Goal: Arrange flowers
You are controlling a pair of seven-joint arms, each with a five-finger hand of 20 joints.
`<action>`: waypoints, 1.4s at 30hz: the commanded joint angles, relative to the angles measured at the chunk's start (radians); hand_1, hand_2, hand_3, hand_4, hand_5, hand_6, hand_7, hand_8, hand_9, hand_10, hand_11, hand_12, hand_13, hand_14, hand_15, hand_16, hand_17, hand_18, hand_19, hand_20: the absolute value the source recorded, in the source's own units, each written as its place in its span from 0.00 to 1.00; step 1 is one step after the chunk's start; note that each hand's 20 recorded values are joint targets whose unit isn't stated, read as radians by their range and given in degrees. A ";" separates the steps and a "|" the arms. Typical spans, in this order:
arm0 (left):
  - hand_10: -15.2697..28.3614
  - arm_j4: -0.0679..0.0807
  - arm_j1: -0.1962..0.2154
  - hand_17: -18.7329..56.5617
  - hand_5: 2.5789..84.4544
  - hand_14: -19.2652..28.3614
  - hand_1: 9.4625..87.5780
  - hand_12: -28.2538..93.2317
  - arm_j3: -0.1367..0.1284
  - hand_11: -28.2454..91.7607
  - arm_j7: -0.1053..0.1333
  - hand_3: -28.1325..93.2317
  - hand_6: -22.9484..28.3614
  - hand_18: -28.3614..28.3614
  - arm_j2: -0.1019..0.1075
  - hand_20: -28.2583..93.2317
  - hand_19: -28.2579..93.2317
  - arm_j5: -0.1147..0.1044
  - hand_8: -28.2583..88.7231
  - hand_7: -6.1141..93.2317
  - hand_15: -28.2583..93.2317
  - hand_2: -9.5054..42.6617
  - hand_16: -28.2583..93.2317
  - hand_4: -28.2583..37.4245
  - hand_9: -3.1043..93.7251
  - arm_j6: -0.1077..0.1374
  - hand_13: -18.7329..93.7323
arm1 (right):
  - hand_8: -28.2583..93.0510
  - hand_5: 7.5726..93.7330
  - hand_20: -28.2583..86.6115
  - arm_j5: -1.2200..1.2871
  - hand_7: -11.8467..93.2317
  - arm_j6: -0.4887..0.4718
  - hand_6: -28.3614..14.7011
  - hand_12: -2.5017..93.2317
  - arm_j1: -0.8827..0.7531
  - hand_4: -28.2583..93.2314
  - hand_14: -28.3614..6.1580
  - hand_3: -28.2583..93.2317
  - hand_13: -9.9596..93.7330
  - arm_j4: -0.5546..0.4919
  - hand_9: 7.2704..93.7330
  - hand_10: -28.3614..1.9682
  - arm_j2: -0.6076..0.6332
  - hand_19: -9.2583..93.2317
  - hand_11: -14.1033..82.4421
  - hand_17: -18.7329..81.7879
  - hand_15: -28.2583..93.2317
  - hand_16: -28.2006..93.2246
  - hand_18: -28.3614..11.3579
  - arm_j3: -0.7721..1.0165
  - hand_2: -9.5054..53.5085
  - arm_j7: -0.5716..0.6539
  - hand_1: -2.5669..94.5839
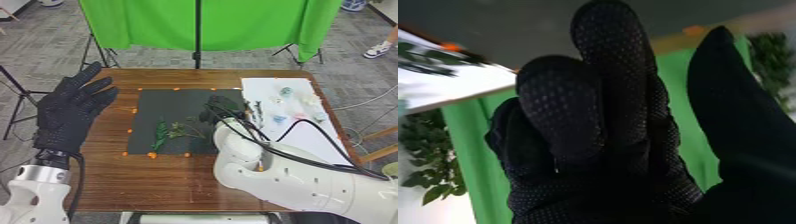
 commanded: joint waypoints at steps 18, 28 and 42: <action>0.85 0.003 0.013 0.10 0.41 1.00 0.15 0.34 0.001 0.41 0.002 0.85 0.62 0.92 -0.008 0.34 0.70 -0.001 0.17 0.20 0.63 0.36 0.18 0.01 0.35 0.010 0.35 | 0.15 0.80 0.61 0.084 0.24 -0.075 0.58 0.23 -0.009 0.06 0.54 0.81 0.89 -0.058 0.95 0.47 -0.004 1.00 0.47 0.69 0.78 0.38 0.14 -0.094 0.16 -0.112 0.37; 0.84 0.003 0.014 0.10 0.40 1.00 0.14 0.35 0.005 0.41 0.005 0.85 0.61 0.92 -0.010 0.35 0.69 -0.004 0.17 0.21 0.61 0.37 0.19 0.00 0.35 0.011 0.34 | 0.15 0.81 0.61 0.089 0.24 -0.102 0.59 0.23 -0.034 0.06 0.53 0.82 0.89 -0.072 0.95 0.46 -0.023 1.00 0.47 0.68 0.78 0.38 0.12 -0.082 0.17 -0.136 0.36; 0.81 0.002 0.016 0.09 0.40 1.00 0.14 0.36 0.007 0.38 -0.006 0.86 0.60 0.90 -0.018 0.35 0.67 -0.004 0.17 0.22 0.57 0.37 0.22 0.00 0.34 0.018 0.33 | 0.16 0.83 0.61 0.057 0.23 -0.124 0.58 0.24 -0.068 0.07 0.51 0.82 0.89 -0.107 0.96 0.44 -0.018 1.00 0.46 0.68 0.77 0.38 0.11 -0.058 0.17 -0.134 0.36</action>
